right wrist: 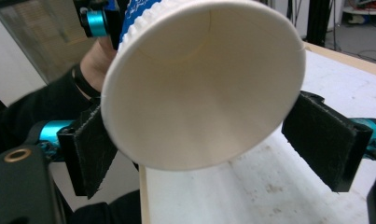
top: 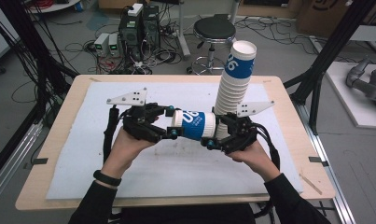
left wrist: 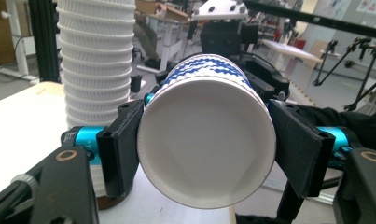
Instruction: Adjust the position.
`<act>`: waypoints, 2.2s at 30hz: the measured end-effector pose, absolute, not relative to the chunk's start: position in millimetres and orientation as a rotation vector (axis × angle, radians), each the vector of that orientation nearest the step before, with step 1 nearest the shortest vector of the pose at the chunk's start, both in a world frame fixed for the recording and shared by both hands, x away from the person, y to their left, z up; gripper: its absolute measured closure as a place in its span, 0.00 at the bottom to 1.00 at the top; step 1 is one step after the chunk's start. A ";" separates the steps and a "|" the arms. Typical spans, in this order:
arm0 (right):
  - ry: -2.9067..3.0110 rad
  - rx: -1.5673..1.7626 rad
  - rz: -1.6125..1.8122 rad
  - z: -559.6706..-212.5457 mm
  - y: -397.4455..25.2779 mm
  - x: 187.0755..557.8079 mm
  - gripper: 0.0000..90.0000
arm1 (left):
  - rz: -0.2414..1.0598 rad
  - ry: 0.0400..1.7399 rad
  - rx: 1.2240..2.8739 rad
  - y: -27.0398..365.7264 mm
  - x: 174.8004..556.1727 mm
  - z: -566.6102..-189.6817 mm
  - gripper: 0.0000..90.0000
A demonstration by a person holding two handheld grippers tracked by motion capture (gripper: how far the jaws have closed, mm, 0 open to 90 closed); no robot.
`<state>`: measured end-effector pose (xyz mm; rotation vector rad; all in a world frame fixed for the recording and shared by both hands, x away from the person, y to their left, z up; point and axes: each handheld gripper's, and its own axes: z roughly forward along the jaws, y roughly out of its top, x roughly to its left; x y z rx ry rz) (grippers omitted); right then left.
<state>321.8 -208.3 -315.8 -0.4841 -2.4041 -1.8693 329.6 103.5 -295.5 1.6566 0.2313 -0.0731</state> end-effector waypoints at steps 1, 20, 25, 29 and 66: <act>-2.390 -0.480 -1.873 -316.1 -208.3 322.2 0.15 | -0.082 0.230 1.657 102.7 330.1 -296.1 0.33; -2.531 -0.391 -1.726 -316.5 -210.0 324.9 0.24 | -0.059 0.240 1.882 94.1 325.5 -295.3 0.27; -2.594 -0.372 -1.666 -316.6 -207.5 324.2 0.24 | -0.060 0.233 1.995 90.7 323.9 -294.0 0.25; -2.617 -0.349 -1.627 -315.7 -205.0 322.9 0.24 | -0.066 0.213 2.072 84.2 322.8 -296.7 0.25; -2.306 -0.476 -1.913 -311.0 -212.7 324.1 0.21 | -0.097 0.203 1.814 92.8 330.0 -302.3 0.33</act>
